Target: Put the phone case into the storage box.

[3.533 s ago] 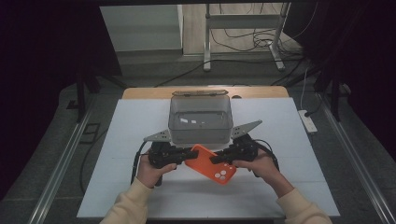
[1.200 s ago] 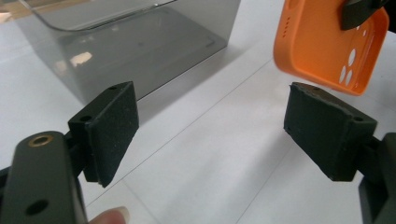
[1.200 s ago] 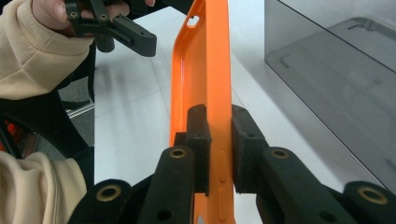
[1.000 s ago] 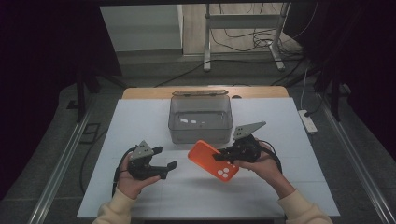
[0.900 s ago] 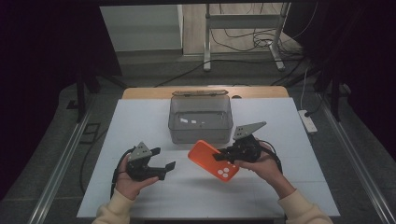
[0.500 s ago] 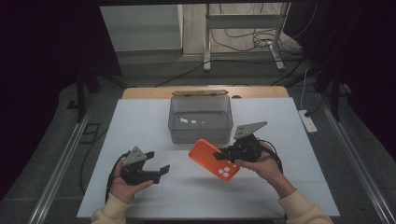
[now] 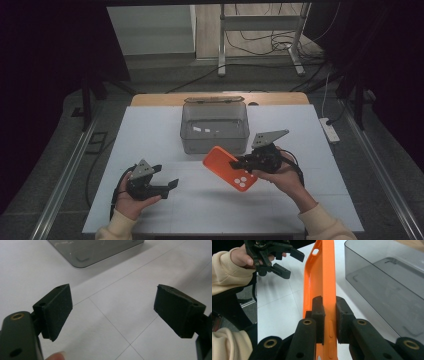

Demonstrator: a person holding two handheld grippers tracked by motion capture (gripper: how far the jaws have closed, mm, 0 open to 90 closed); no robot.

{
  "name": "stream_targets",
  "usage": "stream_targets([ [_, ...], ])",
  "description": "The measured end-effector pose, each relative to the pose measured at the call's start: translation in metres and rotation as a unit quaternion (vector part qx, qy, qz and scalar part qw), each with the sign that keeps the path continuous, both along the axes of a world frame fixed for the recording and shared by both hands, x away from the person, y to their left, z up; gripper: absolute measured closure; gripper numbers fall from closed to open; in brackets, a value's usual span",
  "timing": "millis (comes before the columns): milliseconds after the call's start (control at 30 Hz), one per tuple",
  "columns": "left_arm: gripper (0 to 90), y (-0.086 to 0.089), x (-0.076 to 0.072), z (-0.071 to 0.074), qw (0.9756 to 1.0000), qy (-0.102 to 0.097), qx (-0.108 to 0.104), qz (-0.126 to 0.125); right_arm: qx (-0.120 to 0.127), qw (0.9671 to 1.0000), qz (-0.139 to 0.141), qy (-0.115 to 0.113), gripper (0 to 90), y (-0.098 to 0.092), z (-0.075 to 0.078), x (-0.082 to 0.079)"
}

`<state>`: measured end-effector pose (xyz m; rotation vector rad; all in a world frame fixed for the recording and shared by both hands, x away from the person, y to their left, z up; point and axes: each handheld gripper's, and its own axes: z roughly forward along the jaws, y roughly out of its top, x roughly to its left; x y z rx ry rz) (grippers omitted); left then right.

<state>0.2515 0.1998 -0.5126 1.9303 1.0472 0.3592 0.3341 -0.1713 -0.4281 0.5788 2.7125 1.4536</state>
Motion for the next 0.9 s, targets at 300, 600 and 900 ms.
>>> stream_targets([
  [300,15.4,0.001,0.001,-0.002,1.0,0.005,0.0,-0.002,-0.009,0.9998,-0.014,-0.01,79.8,-0.001,0.007,0.0],
  [600,15.4,0.0,0.001,-0.003,1.0,0.006,0.001,-0.003,-0.02,0.9991,-0.033,-0.017,79.8,-0.001,0.01,0.0],
  [900,15.4,0.0,0.001,-0.003,1.0,0.005,0.001,-0.001,-0.019,0.9989,-0.038,-0.021,79.8,-0.002,0.017,0.0],
])
